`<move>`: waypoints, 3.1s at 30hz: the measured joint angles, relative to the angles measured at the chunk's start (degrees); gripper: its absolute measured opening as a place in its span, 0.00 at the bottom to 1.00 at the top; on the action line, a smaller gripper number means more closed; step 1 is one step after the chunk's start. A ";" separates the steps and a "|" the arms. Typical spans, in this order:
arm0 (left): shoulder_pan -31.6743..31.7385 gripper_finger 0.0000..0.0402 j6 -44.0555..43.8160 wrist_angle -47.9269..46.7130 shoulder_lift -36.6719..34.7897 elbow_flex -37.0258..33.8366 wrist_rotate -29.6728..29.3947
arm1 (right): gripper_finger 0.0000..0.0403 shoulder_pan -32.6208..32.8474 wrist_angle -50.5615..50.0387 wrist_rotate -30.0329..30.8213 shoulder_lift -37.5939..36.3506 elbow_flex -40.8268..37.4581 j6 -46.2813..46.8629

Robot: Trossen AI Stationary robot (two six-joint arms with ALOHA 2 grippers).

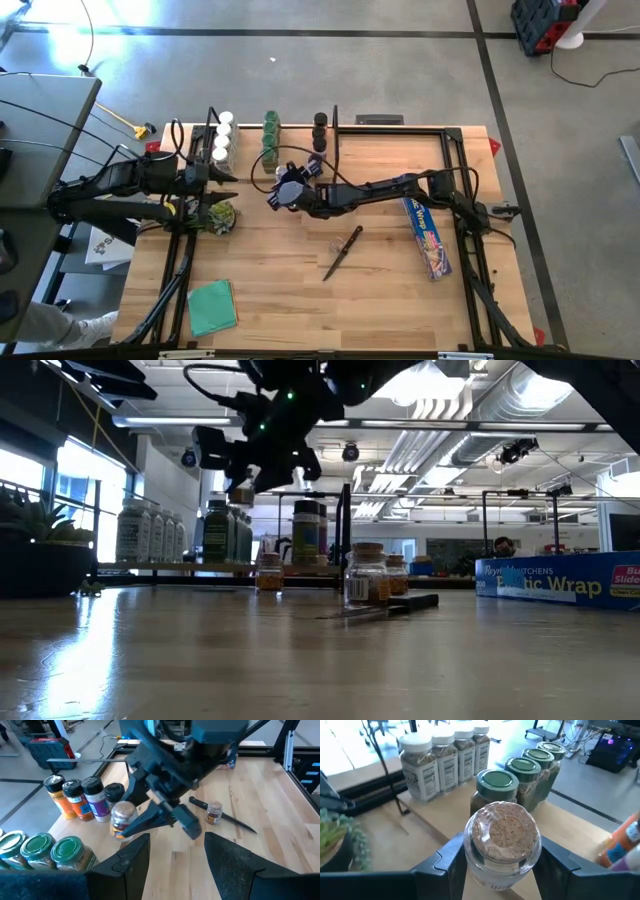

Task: Shelf spices
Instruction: Put the brown lid seasoning bottle on the shelf

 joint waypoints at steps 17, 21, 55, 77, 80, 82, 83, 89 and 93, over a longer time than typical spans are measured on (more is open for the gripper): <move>0.00 0.46 0.74 0.49 1.39 -0.25 -1.21 | 0.42 -3.87 -11.77 -22.72 0.00 11.90 -12.45; 0.04 0.46 3.01 7.20 1.50 -3.69 -3.62 | 0.42 -3.91 -22.90 -32.36 0.00 20.95 -20.60; 0.09 0.46 9.43 22.07 11.10 -5.33 1.76 | 0.42 1.22 -38.68 -30.02 0.00 29.98 -22.92; 0.13 0.46 10.80 26.36 16.28 -5.27 0.02 | 0.42 1.61 -40.90 -30.22 0.00 29.90 -23.40; 0.09 0.46 11.02 27.69 17.86 -5.27 0.10 | 0.42 1.63 -41.09 -30.26 0.09 29.82 -23.39; 0.09 0.46 11.43 28.35 18.17 -5.20 0.14 | 0.42 1.63 -41.09 -30.26 0.09 29.82 -23.23; 0.09 0.46 11.44 28.44 18.20 -5.20 0.14 | 0.42 1.63 -41.09 -30.26 0.09 29.82 -22.96; 0.09 0.46 11.42 25.78 16.60 -4.78 -0.26 | 0.42 1.51 -41.19 -30.59 0.09 29.87 -22.93; 0.11 0.46 8.73 14.96 12.93 -1.77 -4.60 | 0.42 -0.55 -44.20 -32.86 0.06 30.01 -24.40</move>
